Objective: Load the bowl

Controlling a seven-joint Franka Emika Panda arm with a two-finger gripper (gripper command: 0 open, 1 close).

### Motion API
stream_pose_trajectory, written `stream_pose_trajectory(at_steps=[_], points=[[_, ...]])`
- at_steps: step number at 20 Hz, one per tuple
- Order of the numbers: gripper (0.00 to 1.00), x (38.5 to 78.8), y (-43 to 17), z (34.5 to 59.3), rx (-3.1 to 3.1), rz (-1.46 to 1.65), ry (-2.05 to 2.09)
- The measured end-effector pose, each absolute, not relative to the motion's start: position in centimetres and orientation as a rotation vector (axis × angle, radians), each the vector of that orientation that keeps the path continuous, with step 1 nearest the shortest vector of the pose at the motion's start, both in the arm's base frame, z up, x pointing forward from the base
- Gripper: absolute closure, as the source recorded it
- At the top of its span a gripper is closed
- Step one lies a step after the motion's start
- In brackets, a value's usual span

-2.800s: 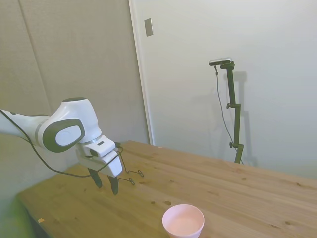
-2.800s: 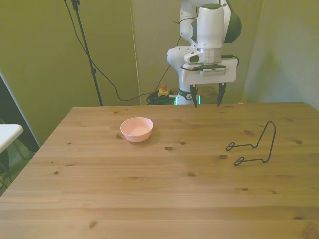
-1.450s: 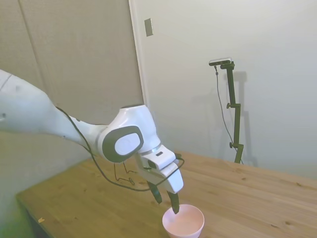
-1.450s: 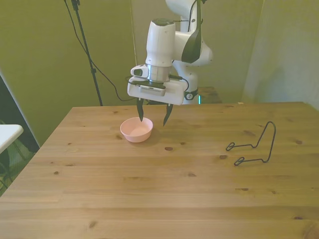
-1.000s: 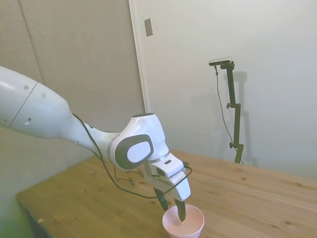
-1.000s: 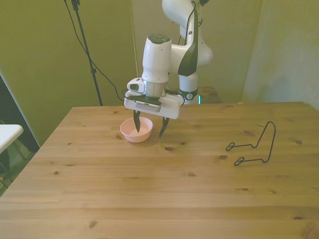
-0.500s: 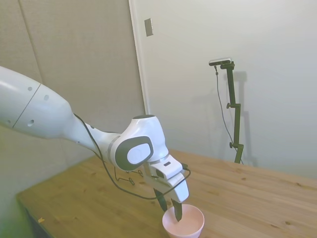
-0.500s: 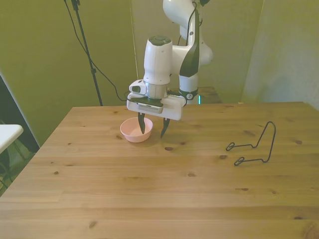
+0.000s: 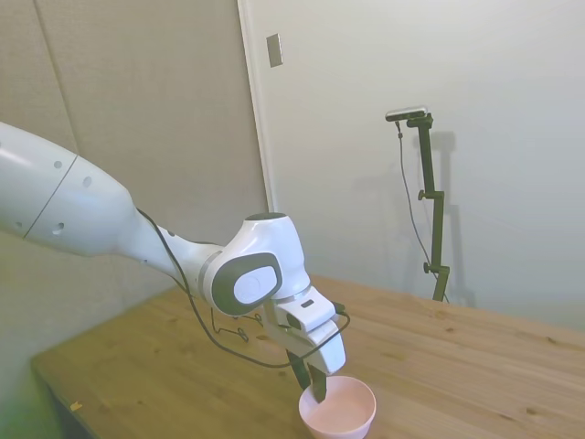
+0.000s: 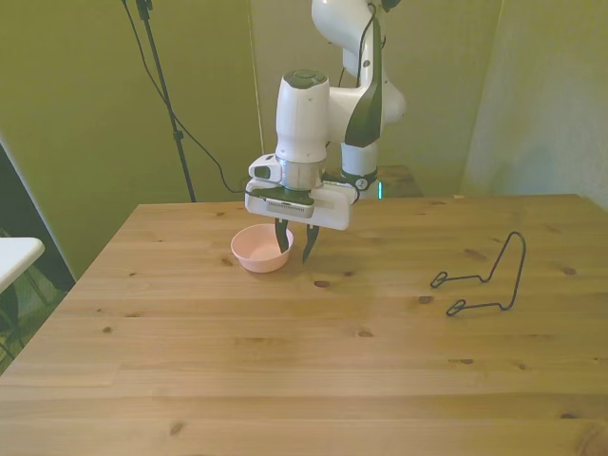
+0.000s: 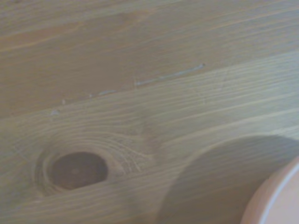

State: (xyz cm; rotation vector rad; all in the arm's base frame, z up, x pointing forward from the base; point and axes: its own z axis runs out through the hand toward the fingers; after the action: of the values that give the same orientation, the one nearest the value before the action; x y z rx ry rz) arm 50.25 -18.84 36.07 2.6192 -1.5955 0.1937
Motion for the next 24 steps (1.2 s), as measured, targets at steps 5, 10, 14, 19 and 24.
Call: stream_pose_trajectory(at_steps=[5,10,14,19,24], points=[[1.0,50.3,-18.7,36.1,2.626,0.192,-1.603],[1.0,50.8,-18.1,37.8,2.656,0.231,-1.616],[1.0,50.8,-16.2,40.9,2.715,0.269,-1.604],[1.0,51.5,-13.5,46.7,2.773,0.354,-1.556],[1.0,55.4,-10.5,51.2,2.834,0.406,-1.495]])
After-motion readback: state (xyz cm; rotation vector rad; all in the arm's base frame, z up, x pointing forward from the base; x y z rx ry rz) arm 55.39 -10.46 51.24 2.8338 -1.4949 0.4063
